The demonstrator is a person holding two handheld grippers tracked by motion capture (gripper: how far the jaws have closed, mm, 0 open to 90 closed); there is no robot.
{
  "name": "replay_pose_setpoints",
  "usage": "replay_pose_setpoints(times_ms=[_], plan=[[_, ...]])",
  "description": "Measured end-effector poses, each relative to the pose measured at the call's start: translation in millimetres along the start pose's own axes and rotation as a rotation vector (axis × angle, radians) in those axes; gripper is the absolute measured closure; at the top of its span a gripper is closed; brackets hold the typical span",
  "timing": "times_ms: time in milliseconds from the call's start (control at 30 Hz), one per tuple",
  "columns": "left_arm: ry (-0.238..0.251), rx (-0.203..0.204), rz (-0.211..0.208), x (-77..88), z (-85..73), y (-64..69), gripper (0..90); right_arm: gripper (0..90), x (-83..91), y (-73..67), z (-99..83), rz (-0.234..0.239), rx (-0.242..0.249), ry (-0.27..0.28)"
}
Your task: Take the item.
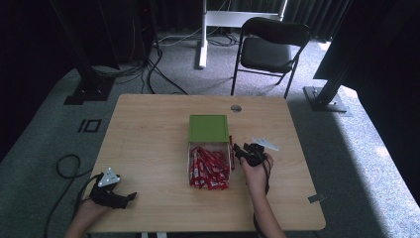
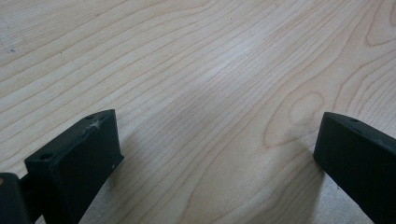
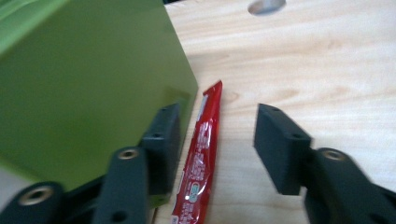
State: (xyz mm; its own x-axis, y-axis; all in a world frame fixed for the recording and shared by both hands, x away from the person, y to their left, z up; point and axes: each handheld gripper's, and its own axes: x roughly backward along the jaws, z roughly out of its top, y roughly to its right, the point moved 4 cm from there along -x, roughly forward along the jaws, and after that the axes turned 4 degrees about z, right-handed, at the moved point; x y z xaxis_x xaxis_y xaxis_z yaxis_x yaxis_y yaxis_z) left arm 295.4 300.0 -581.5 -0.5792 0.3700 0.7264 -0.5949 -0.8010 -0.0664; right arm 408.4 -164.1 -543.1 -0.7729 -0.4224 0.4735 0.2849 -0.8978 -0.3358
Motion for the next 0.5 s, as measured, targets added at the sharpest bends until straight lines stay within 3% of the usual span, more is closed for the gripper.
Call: replay_pose_setpoints(times_ms=[200,300,500], plan=[[0.000,0.000,0.000,0.0,0.0,0.1,1.4,38.7,11.2,5.8,4.9,0.022,0.105,-0.013],[0.000,0.000,0.000,0.0,0.0,0.0,1.4,34.1,18.4,10.1,6.6,0.041,0.094,0.004],[-0.001,0.000,0.000,0.1,0.0,0.0,1.4,25.7,31.6,23.0,6.5,0.047,0.151,0.009]])
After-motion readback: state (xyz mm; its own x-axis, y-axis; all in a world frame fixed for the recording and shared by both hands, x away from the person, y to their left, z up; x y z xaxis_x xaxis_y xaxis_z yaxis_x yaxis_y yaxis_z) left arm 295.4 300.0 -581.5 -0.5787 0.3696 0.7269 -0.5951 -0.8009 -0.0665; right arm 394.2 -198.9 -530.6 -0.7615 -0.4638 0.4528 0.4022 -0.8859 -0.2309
